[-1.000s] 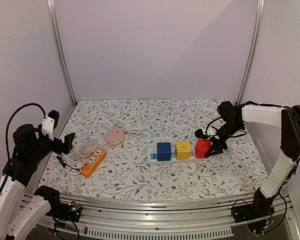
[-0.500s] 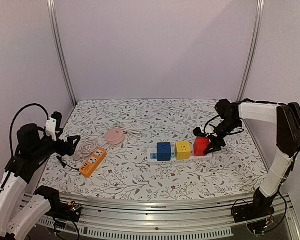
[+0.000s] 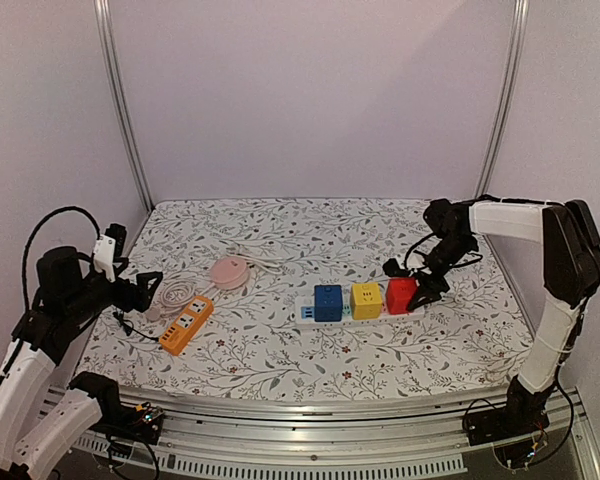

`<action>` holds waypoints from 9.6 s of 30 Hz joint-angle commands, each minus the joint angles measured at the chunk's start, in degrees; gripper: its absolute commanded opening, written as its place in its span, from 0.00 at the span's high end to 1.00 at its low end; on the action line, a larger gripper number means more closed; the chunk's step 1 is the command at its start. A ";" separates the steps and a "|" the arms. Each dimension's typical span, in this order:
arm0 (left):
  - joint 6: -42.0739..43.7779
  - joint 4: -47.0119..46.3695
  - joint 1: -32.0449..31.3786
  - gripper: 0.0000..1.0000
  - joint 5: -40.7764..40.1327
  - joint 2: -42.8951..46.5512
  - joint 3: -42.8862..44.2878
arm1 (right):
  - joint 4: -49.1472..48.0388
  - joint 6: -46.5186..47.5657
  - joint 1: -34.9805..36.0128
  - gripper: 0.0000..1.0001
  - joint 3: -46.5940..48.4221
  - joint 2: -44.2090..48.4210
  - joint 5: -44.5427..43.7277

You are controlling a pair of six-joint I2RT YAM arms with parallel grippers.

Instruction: Insert the plug

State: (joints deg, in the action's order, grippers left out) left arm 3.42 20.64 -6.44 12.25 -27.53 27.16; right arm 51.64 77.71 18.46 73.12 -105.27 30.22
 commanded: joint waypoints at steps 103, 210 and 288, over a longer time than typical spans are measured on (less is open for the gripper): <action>-3.21 2.81 1.61 0.04 4.47 1.21 2.22 | -6.95 -54.16 -9.36 0.01 31.54 -21.82 -41.92; 15.52 35.18 18.57 0.01 -13.03 -74.99 48.60 | -52.30 -92.66 12.98 0.01 -14.60 31.62 -4.74; 67.30 -11.59 -61.58 1.00 -54.37 -42.35 34.37 | -75.17 -106.45 34.47 0.25 -2.74 8.42 -4.26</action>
State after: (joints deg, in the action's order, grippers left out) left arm 69.78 17.63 -65.58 -40.97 -70.32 62.67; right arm -10.96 -27.68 52.12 71.18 -98.52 29.95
